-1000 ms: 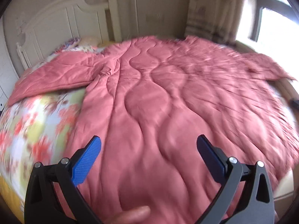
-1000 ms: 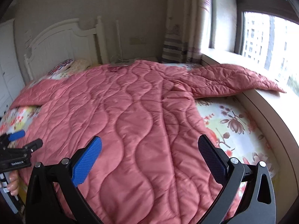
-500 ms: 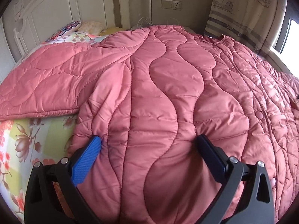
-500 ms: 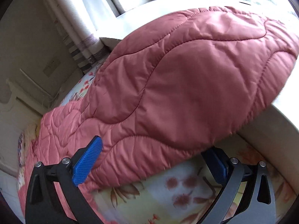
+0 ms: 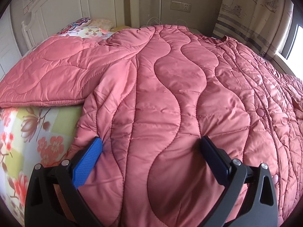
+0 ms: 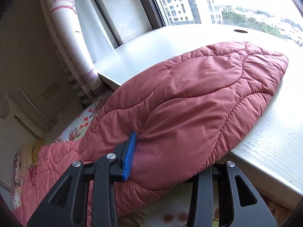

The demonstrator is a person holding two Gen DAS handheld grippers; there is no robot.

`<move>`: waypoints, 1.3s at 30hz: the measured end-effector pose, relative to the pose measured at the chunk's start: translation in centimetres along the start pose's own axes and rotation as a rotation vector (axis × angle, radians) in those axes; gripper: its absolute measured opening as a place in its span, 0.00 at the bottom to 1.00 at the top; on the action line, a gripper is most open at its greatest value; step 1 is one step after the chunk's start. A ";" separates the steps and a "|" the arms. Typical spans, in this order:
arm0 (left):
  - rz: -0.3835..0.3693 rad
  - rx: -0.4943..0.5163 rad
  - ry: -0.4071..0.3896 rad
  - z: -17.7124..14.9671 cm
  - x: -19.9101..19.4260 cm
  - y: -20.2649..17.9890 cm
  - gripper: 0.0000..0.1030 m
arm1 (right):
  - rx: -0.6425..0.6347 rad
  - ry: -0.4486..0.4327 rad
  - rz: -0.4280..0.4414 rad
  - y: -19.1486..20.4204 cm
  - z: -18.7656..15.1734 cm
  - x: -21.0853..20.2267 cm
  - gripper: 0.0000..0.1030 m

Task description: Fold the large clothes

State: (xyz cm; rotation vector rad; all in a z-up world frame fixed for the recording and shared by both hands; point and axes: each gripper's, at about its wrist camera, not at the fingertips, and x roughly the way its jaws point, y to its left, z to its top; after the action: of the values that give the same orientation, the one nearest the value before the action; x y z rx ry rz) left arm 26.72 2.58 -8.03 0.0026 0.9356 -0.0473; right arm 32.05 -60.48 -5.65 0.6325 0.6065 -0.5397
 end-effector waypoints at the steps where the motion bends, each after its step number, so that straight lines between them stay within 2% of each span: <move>1: 0.000 -0.002 0.000 0.0 0.0 -0.1 0.98 | 0.021 0.019 0.011 -0.1 0.1 0.4 0.45; 5: 0.002 -0.003 0.000 0.1 -0.1 -0.4 0.98 | 0.093 0.012 0.066 -0.7 0.2 0.5 0.43; 6: 0.002 -0.003 -0.001 0.1 -0.1 -0.4 0.98 | 0.090 -0.003 0.065 -0.6 0.3 0.3 0.35; 8: 0.003 -0.003 -0.002 0.1 0.0 -0.3 0.98 | 0.033 -0.078 0.002 0.5 0.5 -0.7 0.22; 10: 0.003 -0.003 -0.002 0.0 0.0 -0.2 0.98 | -0.090 -0.191 -0.067 3.2 0.6 -2.1 0.19; 12: 0.004 -0.002 -0.001 0.1 0.0 -0.3 0.98 | -0.321 -0.315 -0.155 7.9 -0.2 -3.9 0.18; 15: 0.004 -0.002 -0.002 0.1 0.1 -0.2 0.98 | -0.660 -0.452 -0.207 15.0 -3.7 -5.6 0.19; 19: 0.004 -0.002 -0.002 0.1 0.0 -0.2 0.98 | -1.210 -0.624 -0.224 23.8 -13.8 -6.4 0.19; 20: 0.004 -0.001 -0.002 0.1 0.0 -0.2 0.98 | -1.329 -0.636 -0.215 25.0 -16.8 -6.1 0.22; 22: 0.003 -0.001 -0.002 0.1 0.1 -0.3 0.98 | -1.534 -0.599 -0.188 26.2 -22.2 -5.1 0.31; 24: 0.002 -0.001 -0.003 0.0 0.0 -0.2 0.98 | -1.697 -0.494 -0.161 26.0 -26.6 -3.4 0.52; 25: 0.001 -0.002 -0.003 0.1 0.0 -0.2 0.98 | -1.718 -0.468 -0.168 25.7 -27.7 -2.7 0.50; 26: 0.001 -0.002 -0.003 0.0 0.0 -0.2 0.98 | -1.685 -0.483 -0.167 25.4 -27.7 -2.7 0.53; 28: 0.003 -0.001 -0.003 0.1 0.0 -0.2 0.98 | -1.574 -0.424 -0.135 24.8 -25.7 -2.9 0.68; 29: 0.004 0.000 -0.002 0.2 0.1 -0.3 0.98 | -1.518 -0.381 -0.113 24.5 -24.3 -3.1 0.81; 30: 0.005 0.000 -0.002 0.1 0.1 -0.2 0.98 | -1.468 -0.349 -0.089 24.0 -23.0 -3.3 0.83; 34: 0.006 0.001 -0.002 0.1 0.1 -0.2 0.98 | -1.311 -0.199 0.040 21.4 -19.0 -3.9 0.83; 36: 0.008 0.002 -0.002 0.1 0.1 -0.2 0.98 | -1.179 -0.109 0.173 19.8 -16.7 -4.8 0.79; 39: 0.012 0.006 -0.001 0.1 0.2 -0.3 0.98 | -0.981 -0.032 0.296 18.6 -14.1 -5.2 0.75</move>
State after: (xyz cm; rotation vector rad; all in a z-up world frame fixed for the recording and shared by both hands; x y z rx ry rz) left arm 26.93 2.28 -8.08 0.0136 0.9347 -0.0384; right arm 35.12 -36.78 -4.29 -0.2196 0.6480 0.0605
